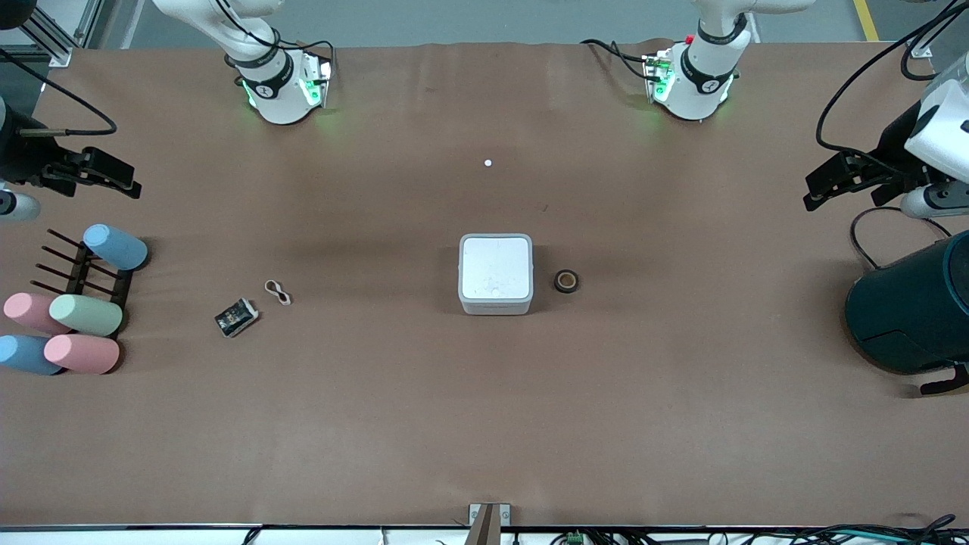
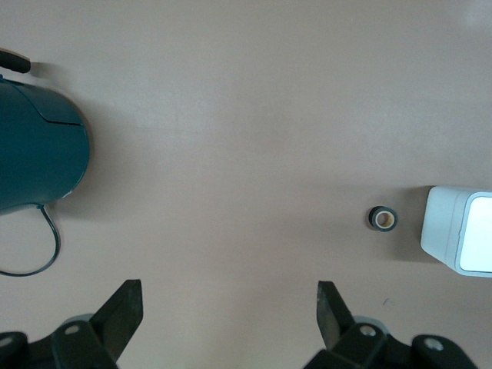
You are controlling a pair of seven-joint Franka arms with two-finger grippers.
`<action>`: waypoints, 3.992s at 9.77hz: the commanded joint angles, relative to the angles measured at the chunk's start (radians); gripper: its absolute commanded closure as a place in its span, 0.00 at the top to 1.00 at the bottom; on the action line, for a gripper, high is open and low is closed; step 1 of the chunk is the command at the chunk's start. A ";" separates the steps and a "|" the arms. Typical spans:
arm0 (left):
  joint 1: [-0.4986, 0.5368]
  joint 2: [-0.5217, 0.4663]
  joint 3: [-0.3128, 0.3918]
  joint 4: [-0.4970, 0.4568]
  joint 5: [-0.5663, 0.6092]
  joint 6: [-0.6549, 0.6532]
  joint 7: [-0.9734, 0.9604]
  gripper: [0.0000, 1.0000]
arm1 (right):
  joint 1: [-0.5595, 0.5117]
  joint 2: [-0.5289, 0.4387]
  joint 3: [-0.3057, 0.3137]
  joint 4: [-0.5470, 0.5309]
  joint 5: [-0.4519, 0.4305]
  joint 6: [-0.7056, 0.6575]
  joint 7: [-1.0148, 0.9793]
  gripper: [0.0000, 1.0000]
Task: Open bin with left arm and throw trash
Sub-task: 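Reach the right gripper toward the tissue pack while the left gripper reaches the bin, then grasp the black tissue pack with the right gripper while the left gripper lifts the lid, then carry the tissue pack over the open bin with the right gripper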
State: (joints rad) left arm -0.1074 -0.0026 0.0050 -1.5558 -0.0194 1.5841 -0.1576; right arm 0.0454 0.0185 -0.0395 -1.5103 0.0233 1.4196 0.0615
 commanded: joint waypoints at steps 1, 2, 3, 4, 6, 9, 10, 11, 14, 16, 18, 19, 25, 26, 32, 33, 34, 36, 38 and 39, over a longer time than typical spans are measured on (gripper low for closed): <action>0.009 0.003 0.003 -0.001 0.019 0.007 0.029 1.00 | -0.006 -0.005 0.000 -0.001 0.012 -0.010 0.000 1.00; 0.006 0.016 0.001 0.005 0.019 0.007 0.029 1.00 | -0.006 -0.005 0.000 -0.004 0.012 -0.010 0.000 1.00; -0.011 0.024 -0.003 0.002 0.019 0.007 0.026 1.00 | -0.006 -0.005 0.000 -0.019 0.012 0.001 0.003 1.00; -0.027 0.030 -0.022 -0.003 0.013 -0.022 0.033 1.00 | -0.006 0.014 0.000 -0.059 0.013 0.046 0.003 1.00; -0.064 0.120 -0.089 0.017 -0.007 0.009 0.049 0.50 | -0.047 0.052 0.000 -0.270 0.013 0.320 0.004 1.00; -0.128 0.393 -0.262 0.144 -0.037 0.254 0.038 0.01 | -0.074 0.223 0.000 -0.406 0.013 0.599 0.006 1.00; -0.183 0.486 -0.273 0.164 -0.039 0.390 0.039 0.00 | -0.087 0.291 0.000 -0.410 0.018 0.643 0.007 1.00; -0.252 0.554 -0.273 0.184 -0.039 0.481 0.023 0.00 | -0.084 0.331 0.000 -0.441 0.020 0.716 0.047 1.00; -0.415 0.677 -0.260 0.192 -0.028 0.627 -0.115 0.00 | -0.088 0.428 0.001 -0.467 0.029 0.912 0.162 0.99; -0.439 0.688 -0.260 0.183 -0.024 0.654 -0.160 0.00 | -0.102 0.471 0.001 -0.470 0.068 0.953 0.175 0.97; -0.434 0.705 -0.260 0.175 0.004 0.659 -0.157 0.00 | -0.107 0.503 0.003 -0.469 0.133 0.993 0.176 0.97; -0.433 0.722 -0.258 0.171 0.034 0.659 -0.157 0.00 | -0.104 0.514 0.001 -0.466 0.195 1.007 0.175 0.97; -0.430 0.731 -0.258 0.016 0.052 0.795 -0.171 0.00 | -0.075 0.560 0.003 -0.459 0.208 1.049 0.159 0.34; -0.414 0.684 -0.258 0.011 0.052 0.742 -0.189 0.00 | -0.069 0.558 0.003 -0.455 0.208 1.045 0.158 0.14; -0.206 0.526 -0.287 0.022 0.036 0.453 0.067 0.21 | 0.097 0.472 0.007 -0.136 0.207 0.632 0.563 0.01; -0.204 0.552 -0.286 0.014 0.047 0.455 0.067 0.39 | 0.159 0.475 0.009 -0.051 0.210 0.627 0.731 0.01; -0.205 0.576 -0.283 0.011 0.050 0.461 0.067 0.60 | 0.233 0.477 0.009 -0.010 0.210 0.631 0.891 0.01; -0.207 0.604 -0.281 -0.062 0.088 0.519 0.064 0.60 | 0.393 0.494 0.007 0.050 0.205 0.648 1.116 0.01; -0.201 0.569 -0.281 -0.226 0.116 0.681 0.041 0.59 | 0.512 0.549 0.007 0.070 0.204 0.785 1.252 0.01; -0.189 0.553 -0.281 -0.292 0.116 0.750 0.038 0.59 | 0.572 0.576 0.006 0.070 0.193 0.864 1.296 0.01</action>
State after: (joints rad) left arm -0.3128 0.6169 -0.2722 -1.7266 0.0779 2.2543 -0.1025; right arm 0.5656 0.5405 -0.0201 -1.4754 0.2192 2.2196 1.3008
